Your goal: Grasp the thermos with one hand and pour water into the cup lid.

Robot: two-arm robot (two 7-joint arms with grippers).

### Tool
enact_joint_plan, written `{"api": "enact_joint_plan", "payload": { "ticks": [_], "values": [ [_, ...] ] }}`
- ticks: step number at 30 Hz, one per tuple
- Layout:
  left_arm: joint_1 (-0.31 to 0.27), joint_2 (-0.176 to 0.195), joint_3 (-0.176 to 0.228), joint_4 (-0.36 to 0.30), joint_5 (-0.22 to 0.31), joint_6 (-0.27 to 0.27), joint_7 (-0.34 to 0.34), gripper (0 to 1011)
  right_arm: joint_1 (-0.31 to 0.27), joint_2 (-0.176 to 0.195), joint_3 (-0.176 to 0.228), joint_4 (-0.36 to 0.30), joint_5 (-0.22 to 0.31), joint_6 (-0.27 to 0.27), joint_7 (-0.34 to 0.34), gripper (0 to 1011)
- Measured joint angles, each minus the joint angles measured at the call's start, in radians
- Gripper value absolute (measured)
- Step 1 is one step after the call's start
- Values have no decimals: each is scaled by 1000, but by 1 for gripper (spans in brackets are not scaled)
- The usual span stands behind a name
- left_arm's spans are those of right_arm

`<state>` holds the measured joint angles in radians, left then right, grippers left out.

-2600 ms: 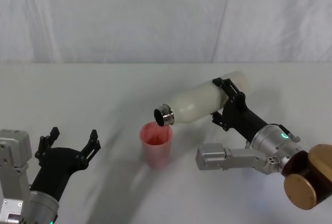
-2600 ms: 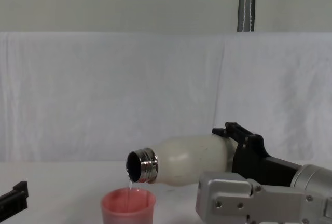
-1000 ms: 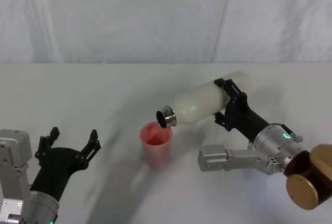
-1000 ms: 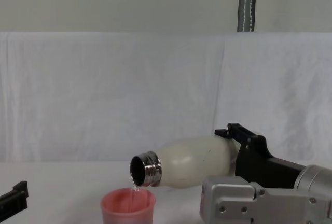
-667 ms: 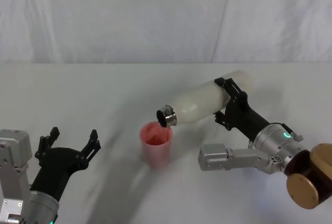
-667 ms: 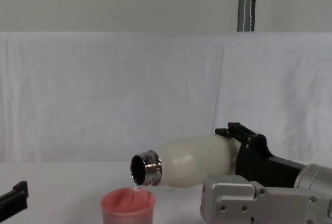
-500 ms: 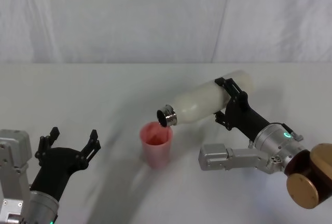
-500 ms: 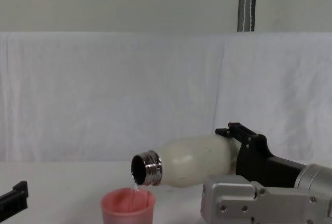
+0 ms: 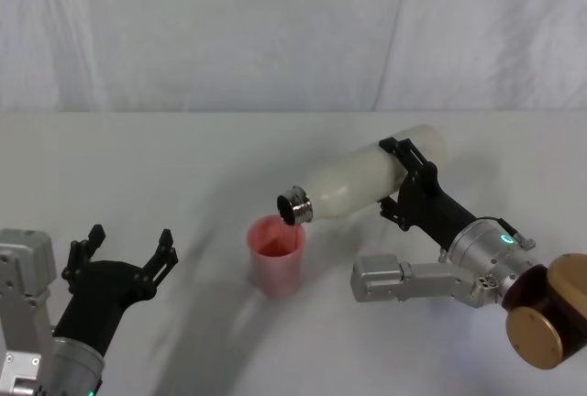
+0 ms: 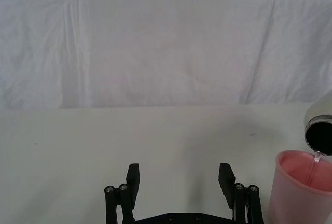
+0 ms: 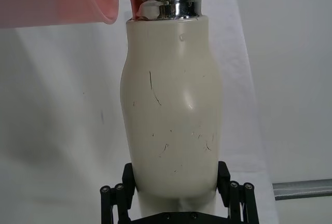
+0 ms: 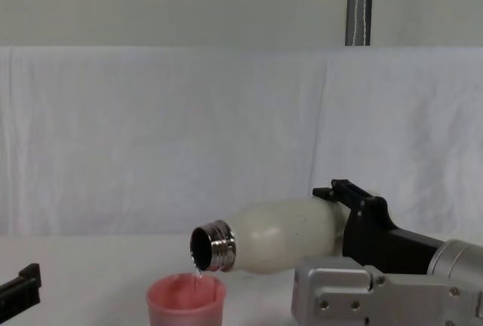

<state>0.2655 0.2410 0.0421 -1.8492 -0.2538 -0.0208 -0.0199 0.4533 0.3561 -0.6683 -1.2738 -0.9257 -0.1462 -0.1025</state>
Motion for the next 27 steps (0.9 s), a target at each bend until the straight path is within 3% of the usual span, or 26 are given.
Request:
{"api": "enact_joint_plan", "payload": {
  "ticks": [27],
  "values": [
    [0, 0, 0, 0, 0, 0, 0, 1001, -4, 2, -4, -4, -5, 3, 0, 962]
  ]
}}
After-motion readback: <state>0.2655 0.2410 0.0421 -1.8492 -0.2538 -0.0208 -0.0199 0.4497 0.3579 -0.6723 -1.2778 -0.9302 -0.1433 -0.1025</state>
